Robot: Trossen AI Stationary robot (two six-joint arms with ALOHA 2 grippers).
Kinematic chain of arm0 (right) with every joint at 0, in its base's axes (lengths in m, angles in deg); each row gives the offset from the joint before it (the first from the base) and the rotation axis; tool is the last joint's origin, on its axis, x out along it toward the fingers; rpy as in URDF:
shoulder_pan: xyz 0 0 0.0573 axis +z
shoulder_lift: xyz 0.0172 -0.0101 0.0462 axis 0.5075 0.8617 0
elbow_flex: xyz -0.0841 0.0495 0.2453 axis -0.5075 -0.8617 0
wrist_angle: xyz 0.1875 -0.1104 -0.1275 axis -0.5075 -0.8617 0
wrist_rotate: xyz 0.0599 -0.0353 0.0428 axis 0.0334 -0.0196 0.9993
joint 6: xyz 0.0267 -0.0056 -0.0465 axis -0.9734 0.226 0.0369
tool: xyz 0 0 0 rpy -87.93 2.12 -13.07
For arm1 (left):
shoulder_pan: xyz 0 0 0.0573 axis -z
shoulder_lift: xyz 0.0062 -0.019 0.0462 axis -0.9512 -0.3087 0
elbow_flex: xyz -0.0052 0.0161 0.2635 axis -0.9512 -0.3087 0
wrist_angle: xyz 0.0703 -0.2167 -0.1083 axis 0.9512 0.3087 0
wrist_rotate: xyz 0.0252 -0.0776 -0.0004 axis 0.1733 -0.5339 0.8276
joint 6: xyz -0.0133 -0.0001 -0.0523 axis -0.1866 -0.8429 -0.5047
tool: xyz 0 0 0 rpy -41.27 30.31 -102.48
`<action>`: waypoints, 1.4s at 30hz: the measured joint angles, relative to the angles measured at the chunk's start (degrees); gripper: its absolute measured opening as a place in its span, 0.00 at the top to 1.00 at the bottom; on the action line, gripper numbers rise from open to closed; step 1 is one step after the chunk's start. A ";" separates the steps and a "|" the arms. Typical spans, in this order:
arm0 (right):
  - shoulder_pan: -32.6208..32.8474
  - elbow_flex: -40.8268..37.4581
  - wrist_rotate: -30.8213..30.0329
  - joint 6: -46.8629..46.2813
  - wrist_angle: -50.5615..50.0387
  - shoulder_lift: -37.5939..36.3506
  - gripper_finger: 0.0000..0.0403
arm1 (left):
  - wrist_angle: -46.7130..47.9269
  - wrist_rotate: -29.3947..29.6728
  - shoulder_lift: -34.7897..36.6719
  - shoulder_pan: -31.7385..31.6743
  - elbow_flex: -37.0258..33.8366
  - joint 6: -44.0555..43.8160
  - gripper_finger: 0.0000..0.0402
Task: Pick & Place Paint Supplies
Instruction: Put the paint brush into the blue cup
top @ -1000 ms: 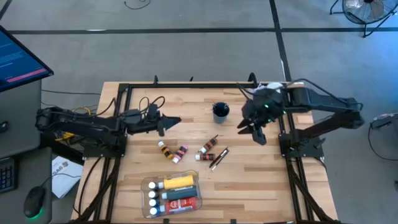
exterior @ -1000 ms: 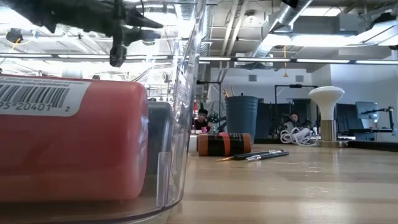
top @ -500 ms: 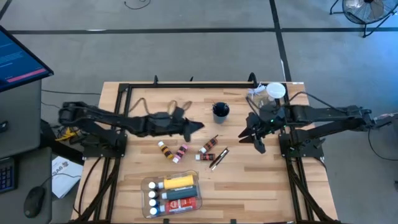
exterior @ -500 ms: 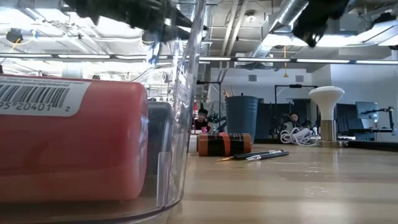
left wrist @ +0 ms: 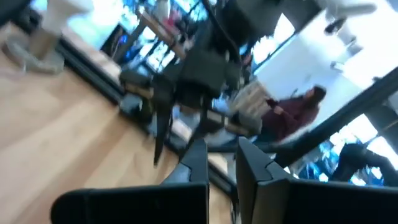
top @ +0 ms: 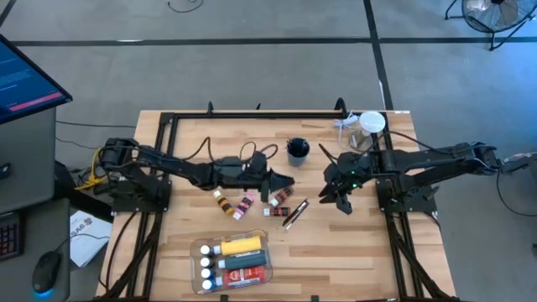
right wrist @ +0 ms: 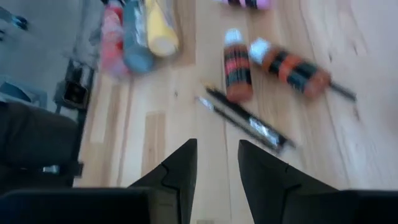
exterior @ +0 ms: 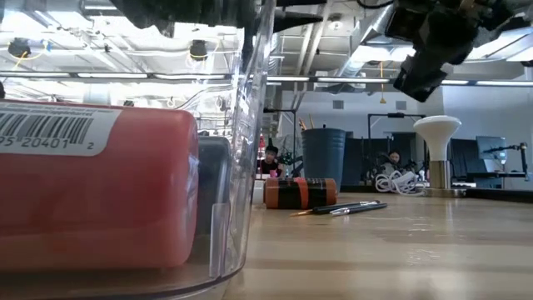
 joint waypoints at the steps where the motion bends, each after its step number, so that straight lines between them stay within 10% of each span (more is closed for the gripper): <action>1: 0.00 0.02 0.00 0.04 1.66 0.00 0.73 | -0.91 0.20 0.16 -0.44 -0.02 0.01 0.99; 13: -2.70 0.02 -0.38 -0.26 12.54 0.09 0.73 | -24.39 1.81 1.92 -2.11 1.96 -0.63 1.00; 24: -4.00 0.64 2.64 -3.12 12.76 -2.78 0.73 | -17.77 -0.88 1.88 -5.61 3.22 1.27 1.00; 42: -4.79 1.10 -4.94 34.68 4.44 6.33 0.73 | -11.56 -0.92 1.92 -3.37 3.24 1.38 1.00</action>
